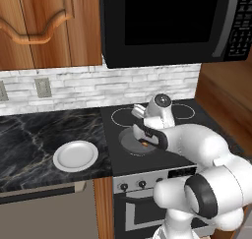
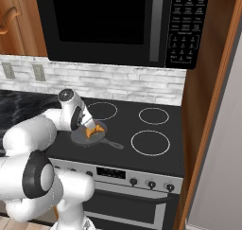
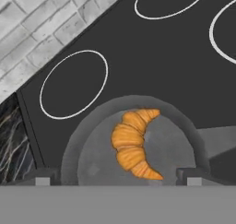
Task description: Pick the croissant and place it on the pan. Then turn on the stove to warm the croissant.
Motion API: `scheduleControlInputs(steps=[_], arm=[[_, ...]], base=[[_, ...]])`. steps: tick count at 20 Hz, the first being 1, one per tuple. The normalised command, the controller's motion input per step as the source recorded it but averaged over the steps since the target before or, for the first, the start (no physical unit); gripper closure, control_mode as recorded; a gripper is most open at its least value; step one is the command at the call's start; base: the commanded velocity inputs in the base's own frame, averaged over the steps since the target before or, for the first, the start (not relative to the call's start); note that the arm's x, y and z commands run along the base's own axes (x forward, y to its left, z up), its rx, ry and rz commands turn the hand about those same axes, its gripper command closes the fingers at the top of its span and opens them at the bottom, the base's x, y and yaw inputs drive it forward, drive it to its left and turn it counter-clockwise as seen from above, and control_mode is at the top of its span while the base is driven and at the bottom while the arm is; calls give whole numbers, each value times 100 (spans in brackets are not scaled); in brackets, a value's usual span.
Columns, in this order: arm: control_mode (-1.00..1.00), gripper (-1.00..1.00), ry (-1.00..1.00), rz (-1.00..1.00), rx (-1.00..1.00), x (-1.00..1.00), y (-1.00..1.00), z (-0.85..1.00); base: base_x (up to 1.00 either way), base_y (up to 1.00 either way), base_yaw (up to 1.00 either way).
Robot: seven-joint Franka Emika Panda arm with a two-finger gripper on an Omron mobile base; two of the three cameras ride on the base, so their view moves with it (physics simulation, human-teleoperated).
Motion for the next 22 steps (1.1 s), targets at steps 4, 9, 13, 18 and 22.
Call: scheduleControlInputs(steps=[4,9,13,18,22], arm=[[-100,-100,-1,3,-3,-39,16,43],[-100,-100,-17,0,-13,-56,22,10],[-100,-100,-20,0,-21,-49,35,6],[-100,-100,-11,3,-18,-46,24,16],[-100,-100,0,8,-20,-44,26,4]], base=[[0,0,0],[0,0,0],[0,0,0],[0,0,0],[0,0,0]])
